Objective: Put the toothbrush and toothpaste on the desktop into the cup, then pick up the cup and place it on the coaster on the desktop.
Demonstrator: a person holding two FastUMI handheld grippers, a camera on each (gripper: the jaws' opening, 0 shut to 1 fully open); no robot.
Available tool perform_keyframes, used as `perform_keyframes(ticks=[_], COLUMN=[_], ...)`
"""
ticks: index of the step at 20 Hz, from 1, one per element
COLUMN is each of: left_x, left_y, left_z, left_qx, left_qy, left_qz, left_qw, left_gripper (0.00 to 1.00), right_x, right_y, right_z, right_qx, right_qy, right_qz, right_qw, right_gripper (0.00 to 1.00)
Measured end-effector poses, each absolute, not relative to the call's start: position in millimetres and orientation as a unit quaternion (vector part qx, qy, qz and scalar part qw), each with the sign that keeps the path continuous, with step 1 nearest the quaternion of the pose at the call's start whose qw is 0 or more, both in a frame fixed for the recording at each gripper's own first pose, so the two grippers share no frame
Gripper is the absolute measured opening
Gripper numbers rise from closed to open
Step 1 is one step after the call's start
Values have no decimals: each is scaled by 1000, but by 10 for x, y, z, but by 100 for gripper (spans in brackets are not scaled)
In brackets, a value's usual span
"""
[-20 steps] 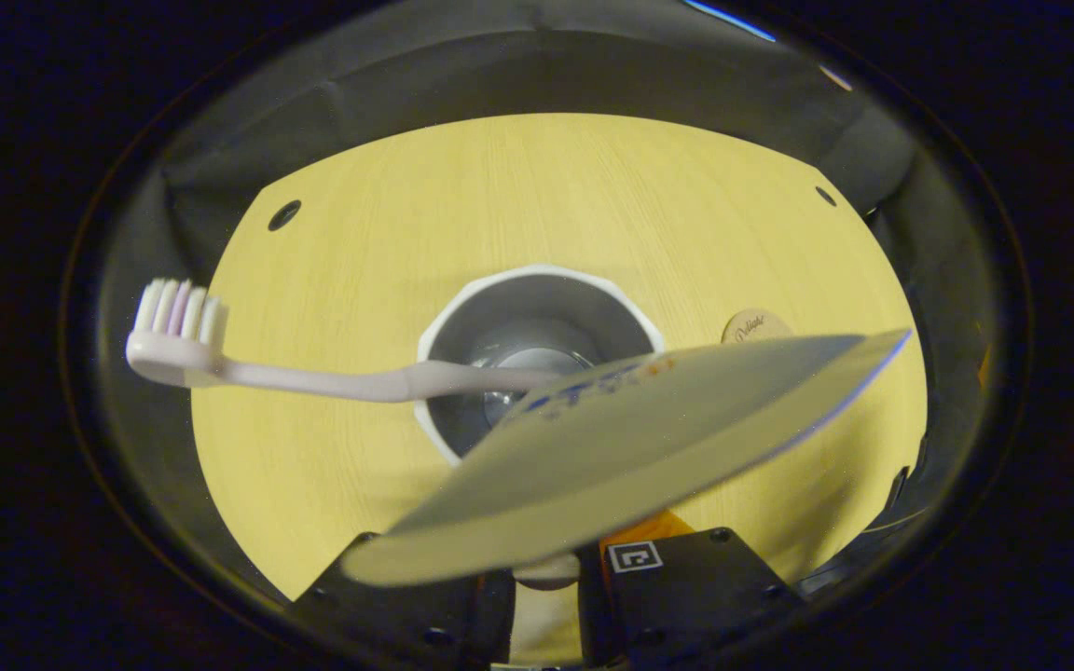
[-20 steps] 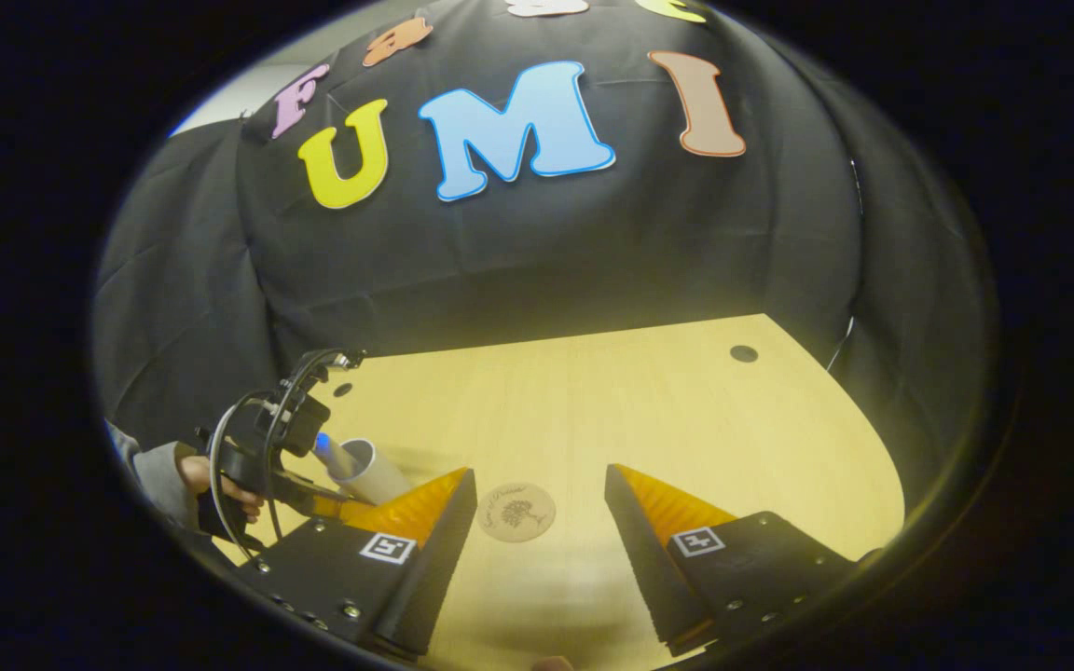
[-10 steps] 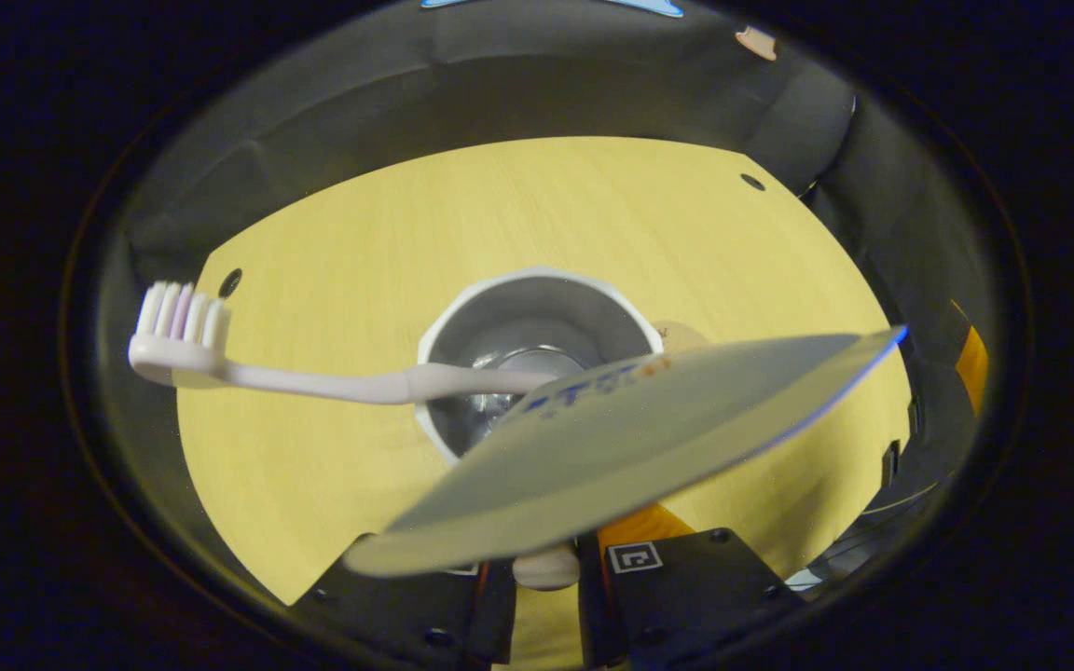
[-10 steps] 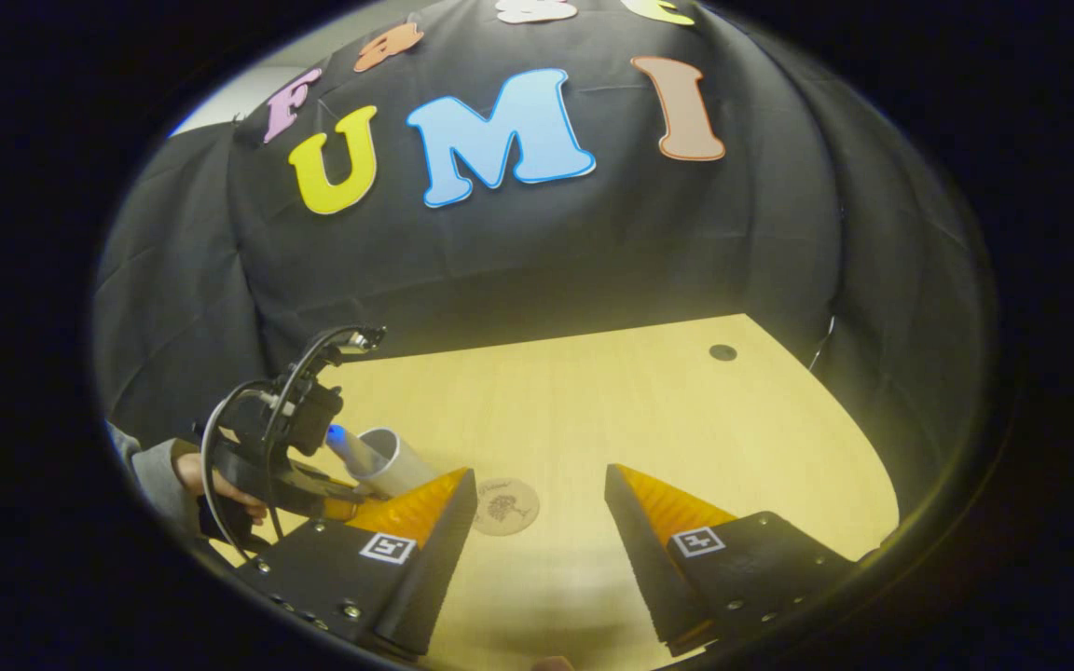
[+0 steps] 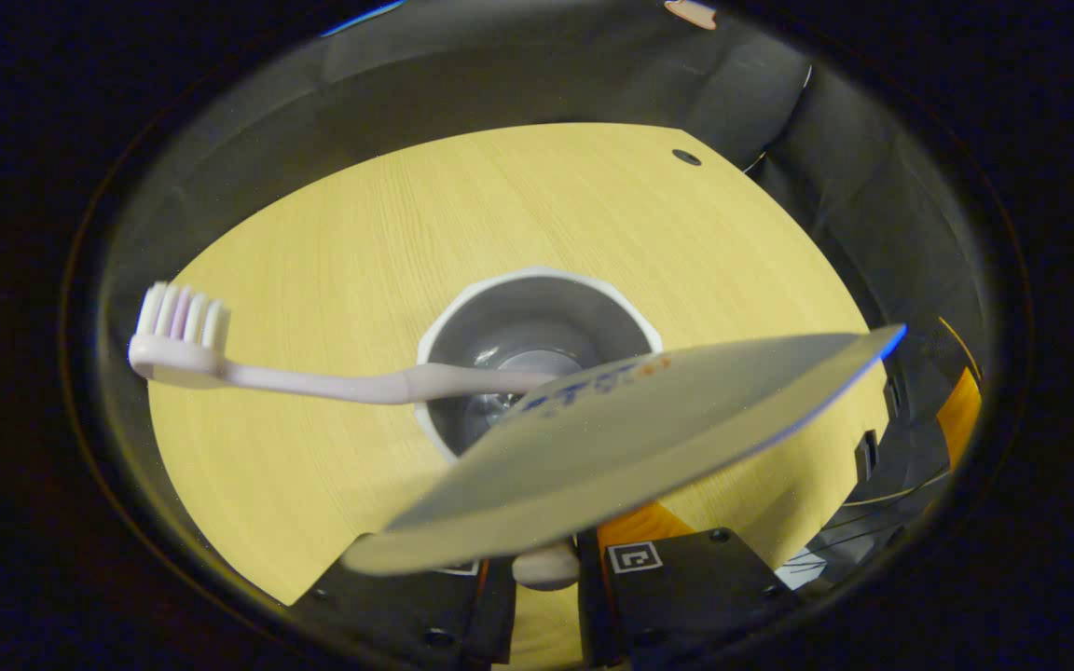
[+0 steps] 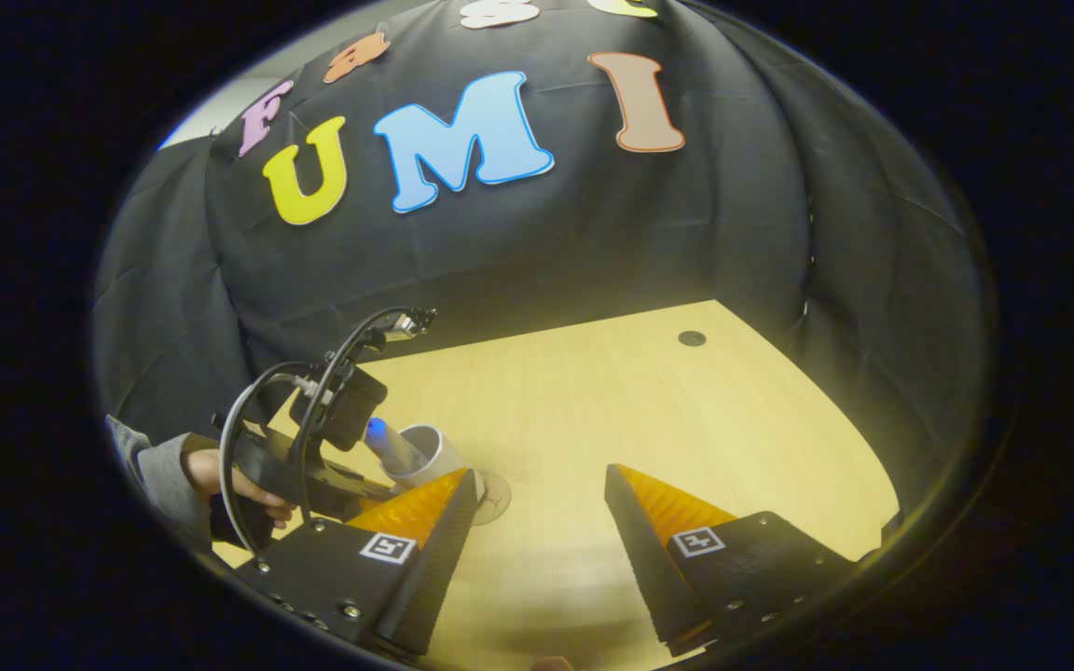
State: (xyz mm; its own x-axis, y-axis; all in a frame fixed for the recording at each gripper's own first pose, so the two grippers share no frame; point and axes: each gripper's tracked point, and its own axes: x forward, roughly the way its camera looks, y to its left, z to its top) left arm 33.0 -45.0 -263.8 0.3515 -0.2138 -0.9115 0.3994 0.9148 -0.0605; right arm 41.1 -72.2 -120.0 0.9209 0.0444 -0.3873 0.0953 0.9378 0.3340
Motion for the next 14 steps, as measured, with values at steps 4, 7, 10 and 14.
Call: perform_keyframes(ticks=[4, 7, 10, 14], left_x=[316, 324, 411, 594], left_y=[-421, -399, -284, -6], left_z=[-2654, -2632, -2516, -2223], left_qx=[97, 101, 119, 130], left_qy=[544, 547, 547, 550], left_qz=[-187, -185, -179, -173], left_qw=[812, 810, 809, 807], left_gripper=[41, 41, 41, 41], right_x=[374, 364, 355, 352], right_y=[-813, -879, -925, -950], right_z=[-1269, -1268, -1272, -1265], right_qx=[189, 196, 201, 205], right_qy=[204, 204, 204, 204], right_qz=[-19, -22, -21, -16], right_qw=[960, 959, 958, 957], right_gripper=[84, 84, 84, 84])
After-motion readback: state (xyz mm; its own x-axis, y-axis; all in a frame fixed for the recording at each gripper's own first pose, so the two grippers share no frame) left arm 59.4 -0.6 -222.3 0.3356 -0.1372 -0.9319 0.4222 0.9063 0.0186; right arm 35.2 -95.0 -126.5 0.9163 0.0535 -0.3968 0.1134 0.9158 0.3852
